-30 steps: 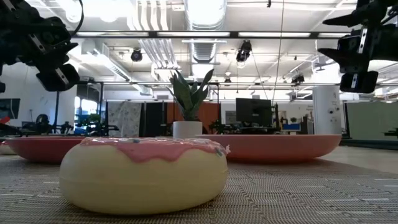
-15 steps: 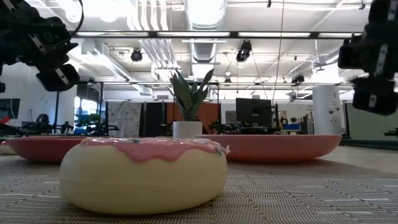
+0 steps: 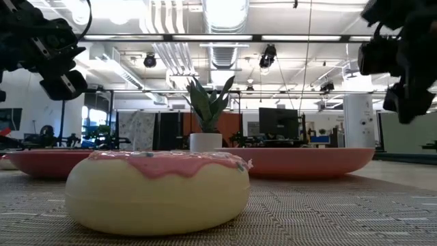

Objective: Pick & Place donuts
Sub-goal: Put the big purple donut on the light pink plate

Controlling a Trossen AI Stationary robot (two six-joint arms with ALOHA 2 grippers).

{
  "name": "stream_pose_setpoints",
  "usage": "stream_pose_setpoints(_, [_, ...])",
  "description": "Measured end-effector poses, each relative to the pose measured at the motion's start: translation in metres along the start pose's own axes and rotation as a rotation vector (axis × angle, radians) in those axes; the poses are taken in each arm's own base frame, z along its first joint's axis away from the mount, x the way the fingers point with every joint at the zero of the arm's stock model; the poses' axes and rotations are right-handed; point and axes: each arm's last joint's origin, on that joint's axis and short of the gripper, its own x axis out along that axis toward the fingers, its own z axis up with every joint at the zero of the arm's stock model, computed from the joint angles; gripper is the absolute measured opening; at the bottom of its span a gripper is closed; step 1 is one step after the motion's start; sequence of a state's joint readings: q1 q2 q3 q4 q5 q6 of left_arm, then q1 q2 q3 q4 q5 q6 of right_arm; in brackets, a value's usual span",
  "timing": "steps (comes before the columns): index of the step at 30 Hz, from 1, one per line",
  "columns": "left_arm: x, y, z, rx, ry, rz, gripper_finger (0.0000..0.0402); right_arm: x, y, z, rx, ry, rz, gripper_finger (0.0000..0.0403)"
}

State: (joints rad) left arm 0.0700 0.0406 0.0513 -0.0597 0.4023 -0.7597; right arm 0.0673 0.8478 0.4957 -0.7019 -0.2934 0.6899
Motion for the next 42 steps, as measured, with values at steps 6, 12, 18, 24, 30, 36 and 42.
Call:
stream_pose_setpoints(6, [0.0,0.0,0.0,0.0,0.0,0.0,0.0113,0.017,0.01,0.019,-0.054,0.228,-0.144,0.0219])
stream_pose_setpoints(12, [0.0,0.0,0.0,0.0,0.0,0.0,0.0113,0.033,0.019,0.033,-0.27,0.429,-0.28,0.0219])
stream_pose_setpoints(18, [0.0,0.0,0.0,0.0,0.0,0.0,0.0113,0.048,0.031,0.025,-0.517,0.556,-0.315,0.0219])
stream_pose_setpoints(24, [0.0,0.0,0.0,0.0,0.0,0.0,0.0113,0.056,0.039,0.011,-0.621,0.594,-0.337,0.0219])
stream_pose_setpoints(30, [0.0,0.0,0.0,0.0,0.0,0.0,0.0113,0.059,0.042,0.01,-0.615,0.575,-0.341,0.0219])
stream_pose_setpoints(36, [0.0,0.0,0.0,0.0,0.0,0.0,0.0113,0.072,0.038,0.006,-0.584,0.61,-0.282,0.0219])
stream_pose_setpoints(42, [0.0,0.0,0.0,0.0,0.001,0.001,0.0113,0.083,0.029,0.002,-0.551,0.652,-0.312,0.021])
